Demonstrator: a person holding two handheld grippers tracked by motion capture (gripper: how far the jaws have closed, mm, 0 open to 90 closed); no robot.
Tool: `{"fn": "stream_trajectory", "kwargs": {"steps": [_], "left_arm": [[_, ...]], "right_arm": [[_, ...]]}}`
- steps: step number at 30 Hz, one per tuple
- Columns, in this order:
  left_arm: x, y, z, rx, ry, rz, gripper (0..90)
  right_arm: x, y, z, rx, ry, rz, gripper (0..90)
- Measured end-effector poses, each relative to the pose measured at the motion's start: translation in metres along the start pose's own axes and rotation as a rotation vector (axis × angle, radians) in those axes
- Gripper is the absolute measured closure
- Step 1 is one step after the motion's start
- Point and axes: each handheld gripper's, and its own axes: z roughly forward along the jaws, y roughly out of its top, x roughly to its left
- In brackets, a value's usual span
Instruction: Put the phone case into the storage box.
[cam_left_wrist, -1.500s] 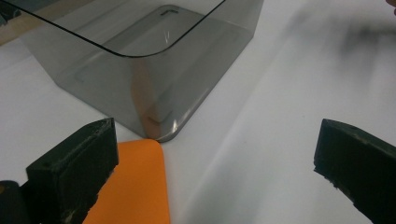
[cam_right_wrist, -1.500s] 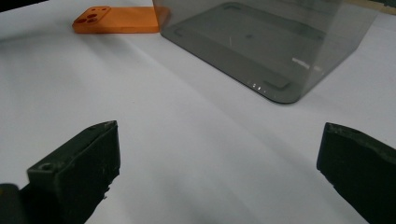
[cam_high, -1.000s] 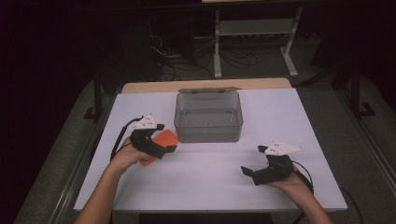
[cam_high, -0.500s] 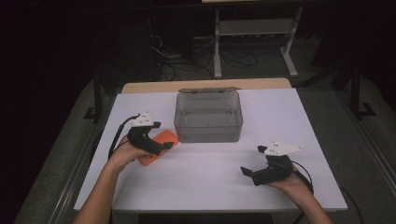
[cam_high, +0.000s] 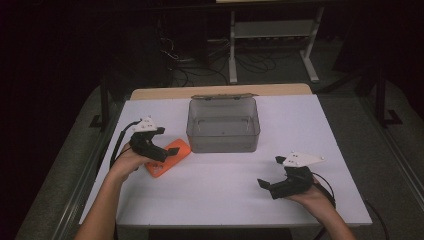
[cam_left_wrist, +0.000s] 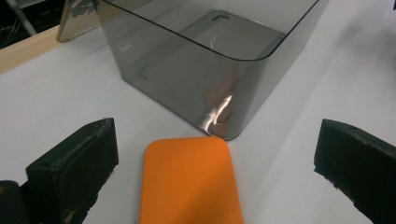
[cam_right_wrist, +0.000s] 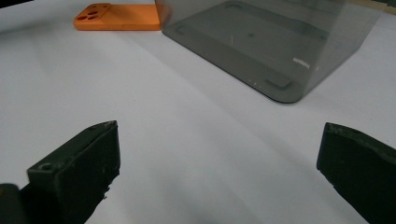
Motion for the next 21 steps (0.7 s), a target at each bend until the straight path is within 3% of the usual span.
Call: {"fn": "stream_trajectory", "kwargs": {"steps": [21], "left_arm": [[0.017,-0.009,-0.015,0.003,0.054,-0.054,0.0]], "right_arm": [[0.000,0.000,0.000,0.000,0.000,-0.002,0.0]]}}
